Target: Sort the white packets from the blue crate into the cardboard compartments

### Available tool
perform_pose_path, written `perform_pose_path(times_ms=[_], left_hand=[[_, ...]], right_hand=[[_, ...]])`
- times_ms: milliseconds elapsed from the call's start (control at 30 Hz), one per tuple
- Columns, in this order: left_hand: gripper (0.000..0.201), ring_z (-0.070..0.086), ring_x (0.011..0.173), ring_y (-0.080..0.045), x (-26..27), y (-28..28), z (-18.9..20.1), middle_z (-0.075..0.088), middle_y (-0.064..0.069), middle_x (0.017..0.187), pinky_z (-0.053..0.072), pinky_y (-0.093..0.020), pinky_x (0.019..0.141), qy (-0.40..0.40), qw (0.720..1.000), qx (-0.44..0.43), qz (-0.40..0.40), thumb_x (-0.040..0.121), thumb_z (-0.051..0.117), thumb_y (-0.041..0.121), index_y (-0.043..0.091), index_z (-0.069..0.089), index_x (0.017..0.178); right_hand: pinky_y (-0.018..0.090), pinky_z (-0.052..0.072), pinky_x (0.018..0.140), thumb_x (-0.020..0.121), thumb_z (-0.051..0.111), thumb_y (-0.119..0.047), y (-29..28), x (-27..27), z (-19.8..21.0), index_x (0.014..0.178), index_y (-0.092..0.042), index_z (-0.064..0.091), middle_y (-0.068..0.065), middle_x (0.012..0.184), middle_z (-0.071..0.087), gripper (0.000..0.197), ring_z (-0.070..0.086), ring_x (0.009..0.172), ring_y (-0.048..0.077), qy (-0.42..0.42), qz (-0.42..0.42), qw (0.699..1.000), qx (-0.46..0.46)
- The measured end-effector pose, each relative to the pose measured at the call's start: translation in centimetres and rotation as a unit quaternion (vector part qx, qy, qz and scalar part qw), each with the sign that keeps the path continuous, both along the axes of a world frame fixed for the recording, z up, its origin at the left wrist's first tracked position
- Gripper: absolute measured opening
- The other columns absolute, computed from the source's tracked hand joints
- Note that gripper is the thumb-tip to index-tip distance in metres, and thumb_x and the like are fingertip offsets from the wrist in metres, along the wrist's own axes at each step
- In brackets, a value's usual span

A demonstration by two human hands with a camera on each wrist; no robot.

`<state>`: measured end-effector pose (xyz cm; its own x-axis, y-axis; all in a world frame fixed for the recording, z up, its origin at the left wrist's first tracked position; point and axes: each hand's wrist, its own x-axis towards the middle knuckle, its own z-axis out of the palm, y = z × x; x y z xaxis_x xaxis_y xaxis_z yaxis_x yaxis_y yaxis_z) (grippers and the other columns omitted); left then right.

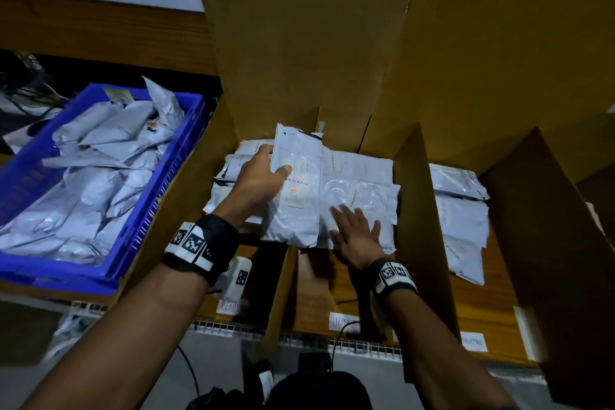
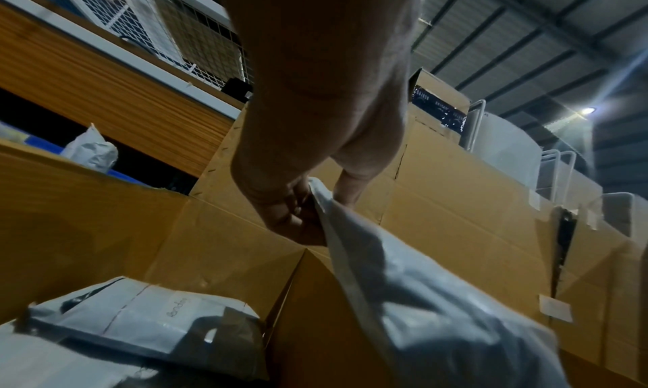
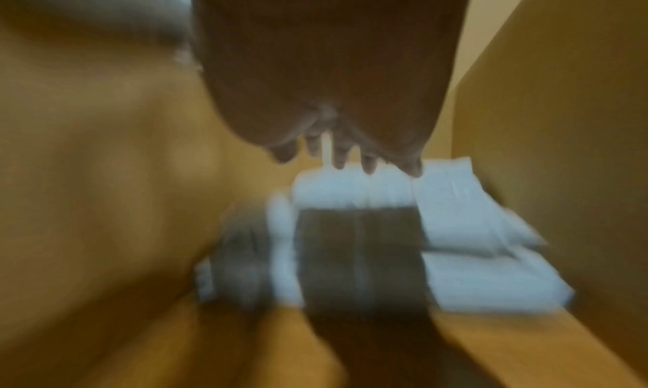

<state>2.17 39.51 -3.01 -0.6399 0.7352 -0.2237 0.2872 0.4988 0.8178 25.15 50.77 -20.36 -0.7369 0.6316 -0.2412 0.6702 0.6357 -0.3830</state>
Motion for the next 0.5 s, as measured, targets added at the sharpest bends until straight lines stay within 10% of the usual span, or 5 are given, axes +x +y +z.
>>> perform_pose_path(times_ms=[100,233,400,500], left_hand=[[0.049,0.063,0.129,-0.026,0.1,0.1,0.8,0.064,-0.002,0.144,0.056,-0.049,0.105,-0.038,0.999,0.035,0.009,0.103,0.069,0.028,0.021,0.048,0.147],[0.046,0.070,0.117,-0.024,1.0,0.9,1.9,0.069,0.000,0.135,0.059,-0.053,0.100,-0.075,0.995,0.071,-0.003,0.098,0.075,0.031,0.026,0.051,0.137],[0.047,0.074,0.107,-0.016,1.9,2.5,1.6,0.075,0.012,0.120,0.062,-0.051,0.092,-0.093,0.989,0.104,-0.040,0.082,0.079,0.040,0.039,0.055,0.122],[0.042,0.075,0.106,-0.016,2.7,3.2,1.5,0.075,0.007,0.121,0.063,-0.053,0.090,-0.115,0.984,0.117,-0.063,0.094,0.077,0.026,0.032,0.051,0.127]], right_hand=[[0.055,0.040,0.118,0.111,0.044,-0.031,-0.1,-0.6,4.2,0.157,-0.020,0.041,0.009,0.160,0.045,0.047,0.045,0.146,0.030,0.224,-0.101,0.969,0.011],[0.045,0.050,0.112,0.109,0.054,-0.041,-1.0,-2.3,12.6,0.153,-0.023,0.044,0.001,0.155,0.049,0.049,0.053,0.137,0.020,0.383,-0.160,0.909,-0.023],[0.031,0.039,0.111,0.083,0.077,-0.068,-1.4,-3.6,17.5,0.165,-0.023,0.018,-0.001,0.164,0.034,0.111,0.038,0.146,0.016,0.311,-0.055,0.949,-0.022],[0.041,0.050,0.102,0.076,0.077,-0.073,-0.9,-3.8,17.1,0.166,-0.027,0.004,0.005,0.158,0.036,0.125,0.045,0.138,0.026,0.249,-0.051,0.967,0.017]])
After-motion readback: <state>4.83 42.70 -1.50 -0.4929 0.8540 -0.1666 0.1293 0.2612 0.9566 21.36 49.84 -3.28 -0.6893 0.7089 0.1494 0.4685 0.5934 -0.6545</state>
